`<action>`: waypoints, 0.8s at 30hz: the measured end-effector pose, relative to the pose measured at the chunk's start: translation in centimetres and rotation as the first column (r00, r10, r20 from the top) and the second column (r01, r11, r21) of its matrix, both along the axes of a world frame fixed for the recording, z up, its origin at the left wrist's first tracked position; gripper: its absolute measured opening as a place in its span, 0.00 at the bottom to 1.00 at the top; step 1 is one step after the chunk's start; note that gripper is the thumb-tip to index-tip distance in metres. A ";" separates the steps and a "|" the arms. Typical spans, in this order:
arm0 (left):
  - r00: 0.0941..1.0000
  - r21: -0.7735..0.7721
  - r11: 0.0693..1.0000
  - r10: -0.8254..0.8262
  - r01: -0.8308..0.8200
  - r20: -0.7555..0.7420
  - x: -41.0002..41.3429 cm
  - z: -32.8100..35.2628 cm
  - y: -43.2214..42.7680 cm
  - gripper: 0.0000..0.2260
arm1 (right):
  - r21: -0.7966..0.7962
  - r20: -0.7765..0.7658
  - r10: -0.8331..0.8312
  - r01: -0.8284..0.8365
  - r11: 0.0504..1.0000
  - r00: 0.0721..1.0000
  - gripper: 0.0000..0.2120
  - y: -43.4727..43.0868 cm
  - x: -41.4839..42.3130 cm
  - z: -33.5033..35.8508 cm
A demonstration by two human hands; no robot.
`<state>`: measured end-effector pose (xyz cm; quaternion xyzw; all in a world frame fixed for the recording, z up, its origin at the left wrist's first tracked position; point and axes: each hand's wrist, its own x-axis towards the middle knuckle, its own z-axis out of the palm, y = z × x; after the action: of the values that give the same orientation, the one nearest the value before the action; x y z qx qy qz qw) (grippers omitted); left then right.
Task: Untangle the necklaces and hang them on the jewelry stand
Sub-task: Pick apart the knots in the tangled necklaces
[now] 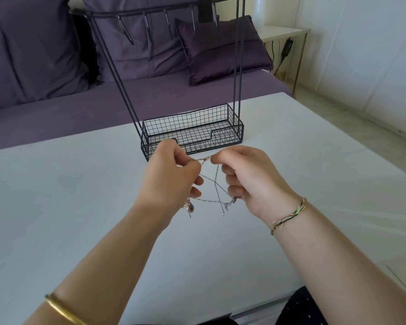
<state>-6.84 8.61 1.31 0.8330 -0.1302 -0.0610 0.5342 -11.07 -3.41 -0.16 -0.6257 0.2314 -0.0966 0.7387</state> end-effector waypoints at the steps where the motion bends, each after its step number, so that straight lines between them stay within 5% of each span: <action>1: 0.999 -0.052 0.999 0.009 -0.011 -0.031 0.1 0.0 0.0 0.07 | -0.033 -0.009 -0.002 0.002 0.999 1.000 0.11 -0.1 0.0 0.0; 5: 0.975 -0.298 0.953 -0.015 -0.054 -0.224 0.2 0.2 -0.1 0.08 | -0.158 -0.029 0.003 -0.008 0.987 1.000 0.06 -0.2 0.0 0.0; 10: 0.946 -0.403 0.911 -0.051 -0.087 -0.320 0.4 0.2 -0.2 0.08 | 0.006 -0.022 0.005 -0.005 1.000 1.000 0.05 -0.2 -0.2 0.2; 16: 0.991 0.012 1.000 0.001 0.001 -0.133 0.7 -0.7 -0.1 0.03 | 0.119 0.048 -0.065 0.059 0.991 0.997 0.10 0.1 -0.1 0.3; 24: 0.952 0.484 0.875 -0.174 0.031 0.253 0.0 -1.3 -0.5 0.04 | 0.333 0.045 -0.168 0.144 0.932 0.985 0.13 -0.2 0.2 0.4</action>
<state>-6.84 8.13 -0.04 0.9298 -0.2324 0.0029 0.2854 -10.82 -3.58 0.24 -0.4695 0.2662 -0.1378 0.8305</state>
